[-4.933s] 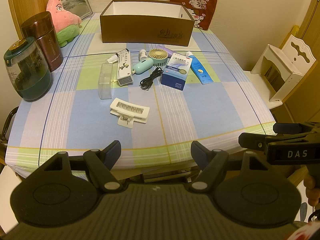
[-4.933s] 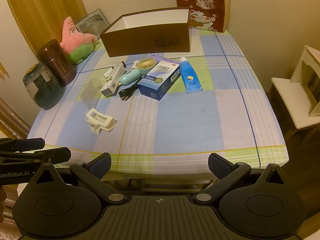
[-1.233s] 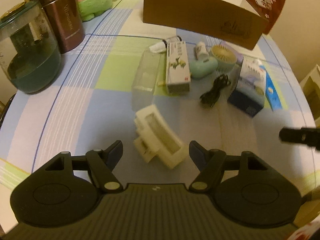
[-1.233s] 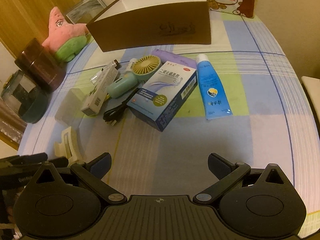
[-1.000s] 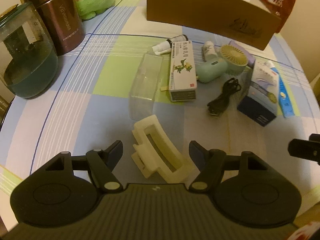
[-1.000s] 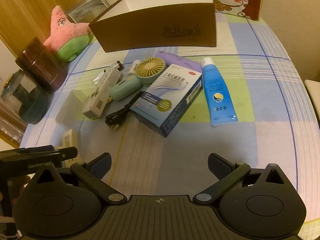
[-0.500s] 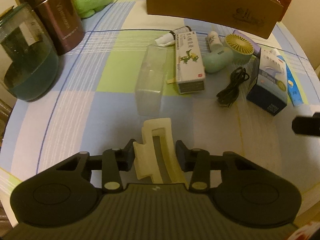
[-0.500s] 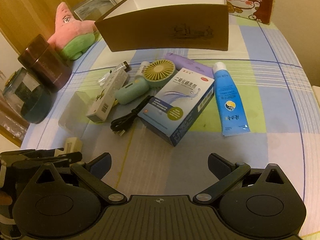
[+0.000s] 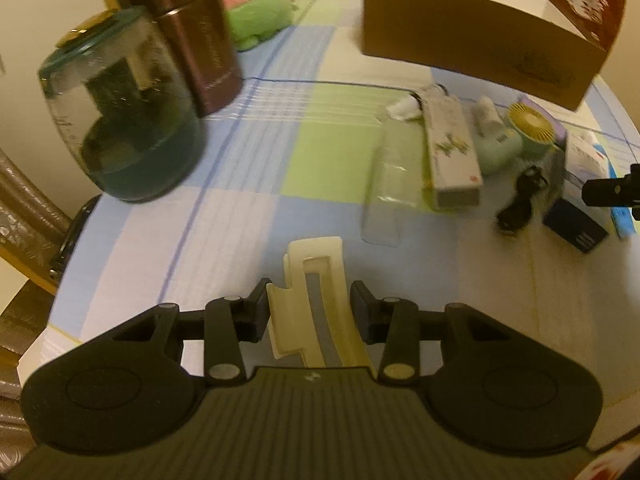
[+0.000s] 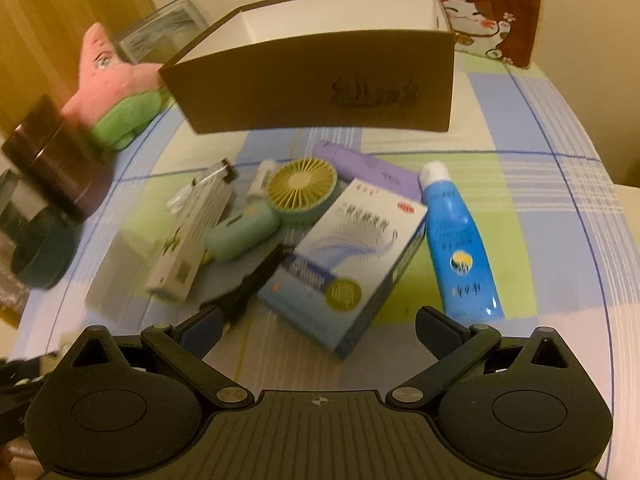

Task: Organize rigid objects
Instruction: 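Grasp the white-and-blue medicine box with right gripper while left gripper lifts the clip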

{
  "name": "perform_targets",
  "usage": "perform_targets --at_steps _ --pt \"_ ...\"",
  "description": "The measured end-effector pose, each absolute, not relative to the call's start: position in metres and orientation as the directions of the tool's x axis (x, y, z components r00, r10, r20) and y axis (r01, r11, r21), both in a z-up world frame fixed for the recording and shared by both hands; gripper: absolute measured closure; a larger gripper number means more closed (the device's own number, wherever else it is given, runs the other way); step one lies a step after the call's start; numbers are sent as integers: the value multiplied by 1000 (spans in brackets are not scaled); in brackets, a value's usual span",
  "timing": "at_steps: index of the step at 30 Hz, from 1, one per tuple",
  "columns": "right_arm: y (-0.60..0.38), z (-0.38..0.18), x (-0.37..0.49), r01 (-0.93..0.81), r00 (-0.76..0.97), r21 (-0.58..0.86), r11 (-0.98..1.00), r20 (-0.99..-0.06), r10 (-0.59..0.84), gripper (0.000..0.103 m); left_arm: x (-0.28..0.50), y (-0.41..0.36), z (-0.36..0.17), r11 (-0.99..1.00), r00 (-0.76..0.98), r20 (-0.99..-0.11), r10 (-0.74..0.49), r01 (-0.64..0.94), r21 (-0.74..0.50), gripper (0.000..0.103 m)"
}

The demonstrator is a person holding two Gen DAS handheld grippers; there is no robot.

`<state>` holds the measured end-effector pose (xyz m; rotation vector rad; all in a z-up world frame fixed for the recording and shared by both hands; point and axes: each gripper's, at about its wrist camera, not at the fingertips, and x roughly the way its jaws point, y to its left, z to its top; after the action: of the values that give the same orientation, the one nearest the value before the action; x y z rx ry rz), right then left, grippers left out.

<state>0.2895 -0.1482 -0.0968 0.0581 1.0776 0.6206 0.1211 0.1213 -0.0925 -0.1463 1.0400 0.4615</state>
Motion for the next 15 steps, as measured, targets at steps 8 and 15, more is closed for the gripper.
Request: perform_targets --at_steps 8,15 --pt "-126 -115 310 -401 362 284 871 -824 435 7 125 138 -88 888 425 -851 307 -449 96 64" --pt "-131 -124 308 -431 336 298 852 -823 458 29 128 141 -92 900 426 -860 280 -428 82 64"
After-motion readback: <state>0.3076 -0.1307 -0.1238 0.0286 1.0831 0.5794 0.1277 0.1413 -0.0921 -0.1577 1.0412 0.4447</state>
